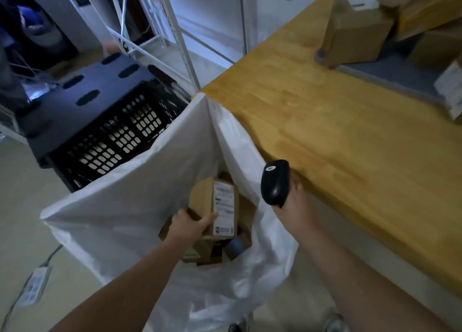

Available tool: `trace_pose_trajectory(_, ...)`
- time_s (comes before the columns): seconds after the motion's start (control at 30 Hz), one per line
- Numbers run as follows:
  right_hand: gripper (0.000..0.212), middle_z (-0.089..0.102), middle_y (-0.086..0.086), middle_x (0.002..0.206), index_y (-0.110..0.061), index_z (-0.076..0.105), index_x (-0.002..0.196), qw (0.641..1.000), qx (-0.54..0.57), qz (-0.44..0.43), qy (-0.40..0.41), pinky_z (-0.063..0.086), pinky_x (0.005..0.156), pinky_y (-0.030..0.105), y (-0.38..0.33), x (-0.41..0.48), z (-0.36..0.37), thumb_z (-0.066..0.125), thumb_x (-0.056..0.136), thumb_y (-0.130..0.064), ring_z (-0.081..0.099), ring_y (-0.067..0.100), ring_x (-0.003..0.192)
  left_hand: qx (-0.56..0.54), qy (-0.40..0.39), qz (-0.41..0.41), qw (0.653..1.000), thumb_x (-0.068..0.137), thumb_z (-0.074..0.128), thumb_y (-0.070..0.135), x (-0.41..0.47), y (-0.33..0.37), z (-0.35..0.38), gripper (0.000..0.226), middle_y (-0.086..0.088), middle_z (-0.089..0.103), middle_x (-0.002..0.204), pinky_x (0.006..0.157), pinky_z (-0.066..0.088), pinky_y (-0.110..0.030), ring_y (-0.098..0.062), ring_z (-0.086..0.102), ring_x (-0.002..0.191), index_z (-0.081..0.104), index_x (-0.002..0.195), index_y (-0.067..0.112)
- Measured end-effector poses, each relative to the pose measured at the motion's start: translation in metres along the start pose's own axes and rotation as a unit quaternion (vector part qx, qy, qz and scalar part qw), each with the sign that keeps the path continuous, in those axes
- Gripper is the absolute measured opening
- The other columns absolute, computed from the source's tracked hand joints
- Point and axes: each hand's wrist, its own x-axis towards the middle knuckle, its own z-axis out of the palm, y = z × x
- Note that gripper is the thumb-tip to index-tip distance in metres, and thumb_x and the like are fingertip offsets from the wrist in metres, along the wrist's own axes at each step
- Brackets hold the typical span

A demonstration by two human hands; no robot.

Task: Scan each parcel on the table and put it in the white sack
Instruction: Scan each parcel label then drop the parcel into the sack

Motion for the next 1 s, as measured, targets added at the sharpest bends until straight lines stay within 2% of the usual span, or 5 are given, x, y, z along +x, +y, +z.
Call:
trace_pose_trajectory(0.1,0.047,0.065,0.013,0.106,-0.007,0.046,0.133,0.998,-0.022,0.040,0.032,0.043,0.065,0.031,0.007,-0.004,0.014,0.060,0.089,-0.010,0.064,0.031,0.090,0.195,-0.014,0.021,0.980,0.065,0.070,0.073,0.008,-0.003,0.000,0.104,-0.011,0.041,0.138,0.101,0.043,-0.040,-0.029,0.046,0.125,0.034,0.140,0.010)
trace_pose_trajectory(0.33,0.047,0.065,0.013,0.100,-0.011,0.044,0.132,0.994,-0.022,0.029,0.107,0.049,0.066,0.037,0.015,-0.009,0.016,0.060,0.088,-0.010,0.061,0.032,0.086,0.428,-0.065,0.143,0.890,0.073,0.057,0.077,0.038,-0.016,0.030,0.104,-0.011,0.034,0.145,0.106,0.035,-0.044,-0.031,0.036,0.132,0.023,0.147,0.012)
trace_pose_trajectory(0.47,0.052,0.063,0.012,0.102,-0.012,0.041,0.136,0.993,-0.021,0.044,0.108,0.053,0.072,0.044,0.013,-0.010,0.019,0.060,0.088,-0.011,0.061,0.033,0.087,0.418,-0.066,0.176,0.889,0.081,0.052,0.073,0.046,-0.016,0.046,0.097,-0.013,0.031,0.148,0.108,0.032,-0.045,-0.032,0.031,0.136,0.022,0.149,0.011)
trace_pose_trajectory(0.7,0.064,0.062,0.008,0.099,-0.013,0.034,0.141,0.994,-0.005,0.087,0.071,0.049,0.064,0.036,0.005,-0.015,0.011,0.061,0.084,-0.007,0.060,0.030,0.083,0.338,-0.052,0.276,0.898,0.091,0.053,0.054,0.026,0.021,0.041,0.072,-0.010,0.040,0.141,0.103,0.038,-0.043,-0.030,0.039,0.129,0.031,0.146,0.013)
trace_pose_trajectory(1.0,0.049,0.051,-0.002,0.082,-0.010,0.037,0.123,0.990,0.059,0.103,0.080,0.035,0.054,0.028,0.004,-0.041,-0.077,0.067,0.085,-0.020,0.056,0.023,0.083,0.204,-0.030,0.370,0.906,0.091,0.059,0.043,-0.049,0.123,0.043,0.060,-0.009,0.050,0.133,0.099,0.046,-0.044,-0.027,0.050,0.121,0.042,0.140,0.013)
